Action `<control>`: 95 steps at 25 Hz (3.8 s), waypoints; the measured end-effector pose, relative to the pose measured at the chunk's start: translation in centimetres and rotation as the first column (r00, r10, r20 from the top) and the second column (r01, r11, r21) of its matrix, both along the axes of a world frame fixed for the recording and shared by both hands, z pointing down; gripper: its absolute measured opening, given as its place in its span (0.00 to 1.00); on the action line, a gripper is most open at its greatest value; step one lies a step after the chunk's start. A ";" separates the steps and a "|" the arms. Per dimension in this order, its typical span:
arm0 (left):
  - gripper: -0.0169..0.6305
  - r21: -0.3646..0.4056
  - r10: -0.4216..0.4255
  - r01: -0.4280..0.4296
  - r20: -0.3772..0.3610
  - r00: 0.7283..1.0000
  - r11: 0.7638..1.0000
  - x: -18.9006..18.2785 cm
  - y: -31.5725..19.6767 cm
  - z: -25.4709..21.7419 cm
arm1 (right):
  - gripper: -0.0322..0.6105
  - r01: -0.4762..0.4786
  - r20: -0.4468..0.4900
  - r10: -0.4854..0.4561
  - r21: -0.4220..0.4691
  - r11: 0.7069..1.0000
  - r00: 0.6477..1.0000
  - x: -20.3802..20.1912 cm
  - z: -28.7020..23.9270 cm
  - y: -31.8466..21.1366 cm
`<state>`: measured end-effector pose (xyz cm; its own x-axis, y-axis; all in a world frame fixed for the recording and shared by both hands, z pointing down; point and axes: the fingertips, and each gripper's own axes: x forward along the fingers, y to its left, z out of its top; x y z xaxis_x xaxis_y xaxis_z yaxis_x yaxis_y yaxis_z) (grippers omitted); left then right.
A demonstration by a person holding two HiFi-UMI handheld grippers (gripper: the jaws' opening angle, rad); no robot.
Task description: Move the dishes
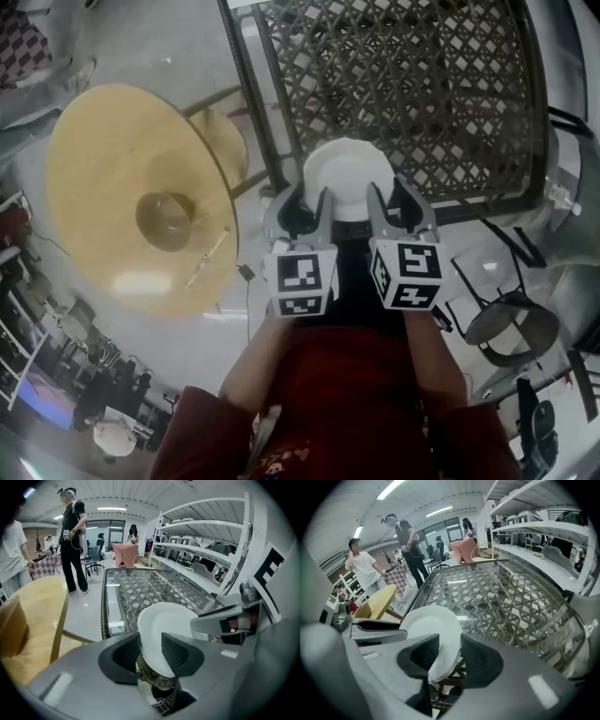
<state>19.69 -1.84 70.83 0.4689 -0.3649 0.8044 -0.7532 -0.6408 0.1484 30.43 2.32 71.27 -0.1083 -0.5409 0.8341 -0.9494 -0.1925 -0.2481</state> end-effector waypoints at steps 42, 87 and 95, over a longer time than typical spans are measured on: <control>0.37 0.064 -0.081 0.084 -0.044 0.996 0.994 -1.7 -2.5 -4.2 | 0.33 -0.005 -0.065 0.011 0.080 0.997 0.998 -1.1 -4.3 -3.4; 0.27 0.746 -0.213 0.505 -0.460 0.862 0.435 -34.6 -4.2 -43.2 | 0.33 0.457 -0.250 -0.383 0.537 0.710 0.889 -32.5 -33.8 -9.8; 0.11 0.748 -0.235 0.532 -0.478 0.846 0.397 -38.5 -3.3 -43.6 | 0.33 0.546 -0.268 -0.476 0.436 0.716 0.838 -35.2 -29.9 -10.7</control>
